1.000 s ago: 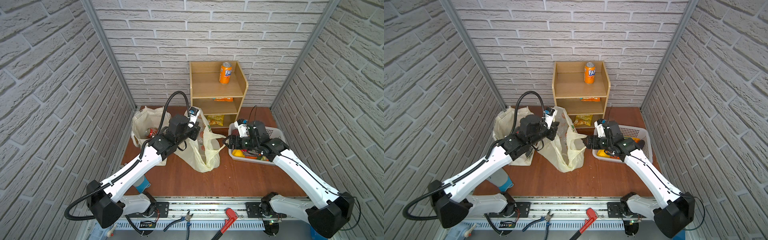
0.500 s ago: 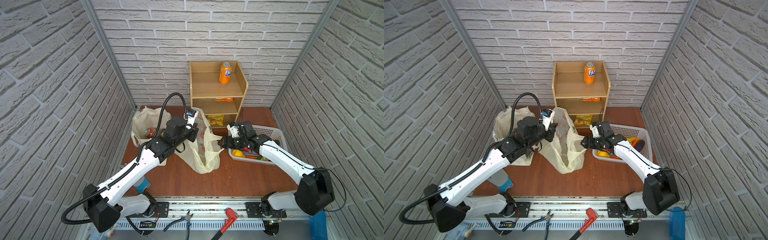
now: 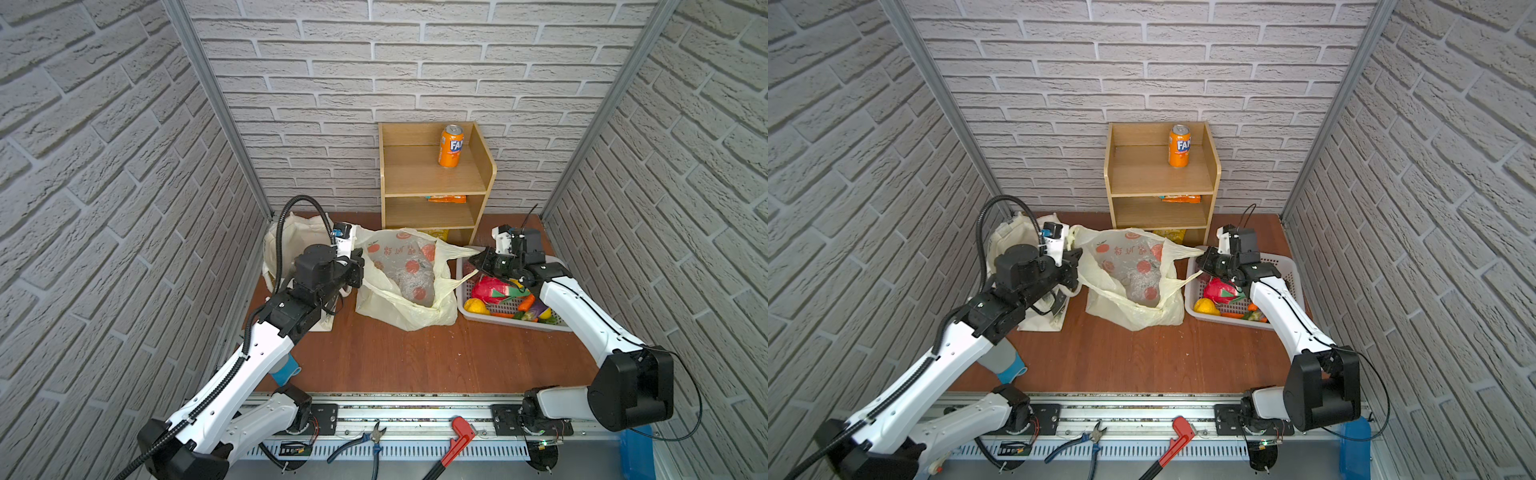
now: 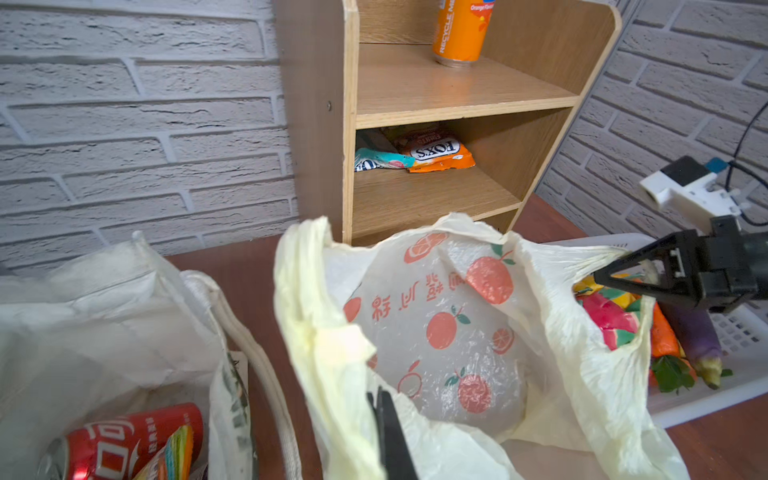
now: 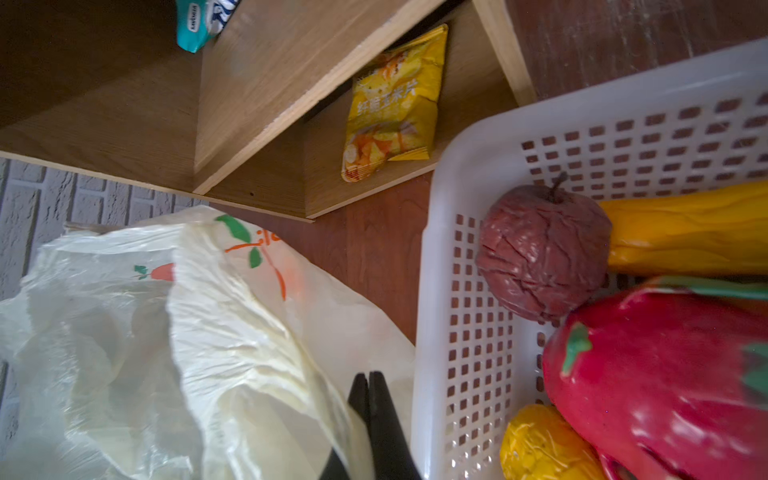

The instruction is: Place the mixed food into the grocery bags and tie them

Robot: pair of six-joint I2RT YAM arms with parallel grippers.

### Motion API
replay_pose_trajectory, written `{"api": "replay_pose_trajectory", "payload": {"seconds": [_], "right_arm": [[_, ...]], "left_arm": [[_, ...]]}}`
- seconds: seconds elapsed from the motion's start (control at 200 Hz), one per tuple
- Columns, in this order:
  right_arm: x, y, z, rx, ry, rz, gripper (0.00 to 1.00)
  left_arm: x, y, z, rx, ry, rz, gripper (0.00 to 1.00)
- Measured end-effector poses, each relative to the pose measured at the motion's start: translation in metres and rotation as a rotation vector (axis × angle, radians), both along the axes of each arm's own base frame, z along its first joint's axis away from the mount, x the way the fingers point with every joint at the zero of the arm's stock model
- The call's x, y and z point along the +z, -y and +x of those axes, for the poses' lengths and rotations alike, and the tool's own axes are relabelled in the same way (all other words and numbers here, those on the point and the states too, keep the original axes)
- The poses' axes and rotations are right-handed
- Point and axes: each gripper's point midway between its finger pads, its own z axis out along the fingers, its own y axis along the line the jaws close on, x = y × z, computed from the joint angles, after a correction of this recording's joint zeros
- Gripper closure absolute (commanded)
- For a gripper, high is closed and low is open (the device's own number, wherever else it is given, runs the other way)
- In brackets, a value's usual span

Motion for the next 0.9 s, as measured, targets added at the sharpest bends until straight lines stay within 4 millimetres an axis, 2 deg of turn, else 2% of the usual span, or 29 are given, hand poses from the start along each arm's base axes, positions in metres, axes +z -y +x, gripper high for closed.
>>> {"api": "replay_pose_trajectory", "payload": {"seconds": [0.1,0.165,0.26,0.355,0.405,0.6,0.705,0.9], "right_arm": [[-0.017,0.001,-0.008,-0.014,-0.051,0.009,0.95],[-0.020,0.000,-0.010,-0.014,-0.064,0.019,0.93],[-0.015,-0.006,-0.010,0.009,-0.057,0.046,0.79],[-0.004,-0.013,-0.009,0.041,-0.039,0.074,0.59],[0.006,-0.015,-0.007,0.058,-0.021,0.079,0.51],[0.043,-0.013,-0.006,0.085,0.044,0.062,0.45],[0.055,0.009,-0.012,0.032,0.063,0.046,0.43],[0.062,0.080,-0.027,-0.184,0.040,0.002,0.31]], "left_arm": [[-0.003,-0.004,-0.004,0.007,-0.008,-0.007,1.00],[-0.005,-0.004,-0.006,0.001,-0.013,-0.010,1.00],[-0.006,-0.002,-0.007,-0.012,-0.020,-0.016,1.00],[-0.008,0.000,-0.008,-0.021,-0.030,-0.026,1.00],[-0.010,0.002,-0.008,-0.025,-0.036,-0.029,1.00],[-0.026,0.005,-0.007,-0.034,-0.079,-0.032,1.00],[-0.034,0.006,-0.008,-0.037,-0.095,-0.033,1.00],[-0.041,0.007,-0.011,-0.046,-0.105,-0.038,1.00]]}}
